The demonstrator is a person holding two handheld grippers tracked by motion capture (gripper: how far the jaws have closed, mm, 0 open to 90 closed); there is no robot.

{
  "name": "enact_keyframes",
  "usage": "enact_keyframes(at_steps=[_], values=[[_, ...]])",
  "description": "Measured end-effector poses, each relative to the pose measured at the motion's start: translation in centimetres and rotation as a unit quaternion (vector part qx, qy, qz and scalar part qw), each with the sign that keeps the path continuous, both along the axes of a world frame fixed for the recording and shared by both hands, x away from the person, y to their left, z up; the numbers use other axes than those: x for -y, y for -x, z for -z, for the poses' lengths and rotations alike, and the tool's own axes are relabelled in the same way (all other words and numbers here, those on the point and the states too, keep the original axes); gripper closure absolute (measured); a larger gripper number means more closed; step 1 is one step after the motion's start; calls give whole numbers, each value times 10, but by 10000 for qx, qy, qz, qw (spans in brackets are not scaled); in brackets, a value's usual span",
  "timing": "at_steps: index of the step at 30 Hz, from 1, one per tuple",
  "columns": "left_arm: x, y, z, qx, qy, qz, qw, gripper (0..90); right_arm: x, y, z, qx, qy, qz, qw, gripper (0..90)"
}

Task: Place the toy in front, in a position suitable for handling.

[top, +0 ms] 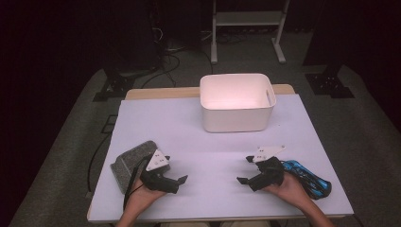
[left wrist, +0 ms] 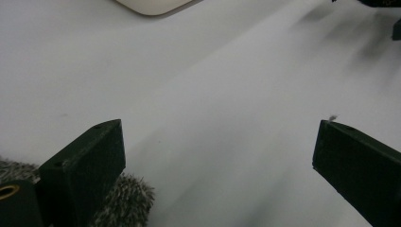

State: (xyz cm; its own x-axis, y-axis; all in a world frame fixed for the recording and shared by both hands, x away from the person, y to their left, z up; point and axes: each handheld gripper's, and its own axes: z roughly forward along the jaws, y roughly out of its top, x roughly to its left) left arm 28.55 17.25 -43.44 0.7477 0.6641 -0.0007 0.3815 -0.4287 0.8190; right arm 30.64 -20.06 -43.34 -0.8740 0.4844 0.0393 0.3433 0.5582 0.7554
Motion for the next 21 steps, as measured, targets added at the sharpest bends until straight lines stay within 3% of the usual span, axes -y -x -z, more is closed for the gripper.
enact_keyframes(at_steps=[6, 11, 14, 21], values=[[1, 1, -3, 86, -6, 24, 10000, 27, 7, -1, -18, -30, 117, -50, 9999, 132], [2, 2, -1, 10, -142, 75, 9999, 27, 21, -9, -35, -176, 239, -38, 9996, 132], [2, 1, -2, 72, -208, 53, 9997, 28, 32, -12, -45, -223, 258, 27, 9994, 132], [-1, 0, 0, 82, -236, 42, 9997, 28, 52, -15, -54, -328, 292, 233, 9988, 132]])
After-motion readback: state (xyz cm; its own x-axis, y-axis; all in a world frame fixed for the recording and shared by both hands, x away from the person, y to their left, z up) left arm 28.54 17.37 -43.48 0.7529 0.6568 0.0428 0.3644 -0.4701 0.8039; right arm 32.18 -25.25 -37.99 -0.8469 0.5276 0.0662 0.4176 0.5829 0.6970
